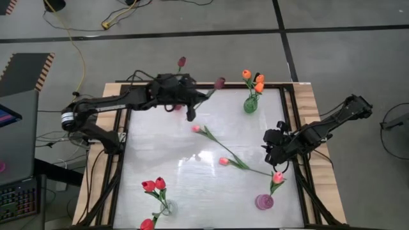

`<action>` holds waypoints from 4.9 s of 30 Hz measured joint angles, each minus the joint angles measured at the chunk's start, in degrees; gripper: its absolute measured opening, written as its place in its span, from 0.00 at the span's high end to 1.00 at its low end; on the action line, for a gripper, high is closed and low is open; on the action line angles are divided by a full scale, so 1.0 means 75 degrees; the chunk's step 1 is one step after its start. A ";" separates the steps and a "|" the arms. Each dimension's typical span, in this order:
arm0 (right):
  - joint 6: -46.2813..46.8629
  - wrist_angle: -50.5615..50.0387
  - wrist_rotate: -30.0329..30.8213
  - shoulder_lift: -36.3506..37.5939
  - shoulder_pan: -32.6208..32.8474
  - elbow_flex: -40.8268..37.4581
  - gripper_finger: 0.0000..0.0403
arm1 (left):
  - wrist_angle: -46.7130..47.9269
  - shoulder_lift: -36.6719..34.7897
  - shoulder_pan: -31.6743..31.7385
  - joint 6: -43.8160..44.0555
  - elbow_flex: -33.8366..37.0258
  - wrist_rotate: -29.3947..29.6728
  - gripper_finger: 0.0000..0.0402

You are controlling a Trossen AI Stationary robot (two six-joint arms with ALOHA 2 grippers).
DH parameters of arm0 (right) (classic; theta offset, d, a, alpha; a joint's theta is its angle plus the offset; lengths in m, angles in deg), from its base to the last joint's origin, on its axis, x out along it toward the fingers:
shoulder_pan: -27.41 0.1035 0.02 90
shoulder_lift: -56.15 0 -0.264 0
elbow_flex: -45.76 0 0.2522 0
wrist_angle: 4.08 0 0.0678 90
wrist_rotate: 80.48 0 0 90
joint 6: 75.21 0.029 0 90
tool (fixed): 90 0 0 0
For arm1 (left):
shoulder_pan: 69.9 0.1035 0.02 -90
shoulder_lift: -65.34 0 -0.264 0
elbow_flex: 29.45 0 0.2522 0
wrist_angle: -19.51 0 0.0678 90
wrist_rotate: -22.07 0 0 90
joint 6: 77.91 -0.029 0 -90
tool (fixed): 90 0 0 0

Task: Sort flowers into vase by color
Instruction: Put the dark red flower into the red vase, then put the pink flower into the purple vase

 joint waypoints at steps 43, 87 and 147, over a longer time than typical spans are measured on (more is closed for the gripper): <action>0.0012 0.0226 0.0046 0.0002 -0.0003 0.0000 0.51 | -0.5620 -0.3114 0.0605 -0.3286 0.5052 0.1699 1.00; 0.0006 0.0228 0.0045 0.0002 -0.0003 0.0000 0.51 | -0.3940 -0.3261 0.0891 -0.1438 0.5038 0.3678 0.62; 0.0615 0.2157 -0.2317 -0.2627 -0.0009 0.0006 0.51 | -0.0887 -0.3245 -0.0377 0.0100 0.5034 -0.0525 0.70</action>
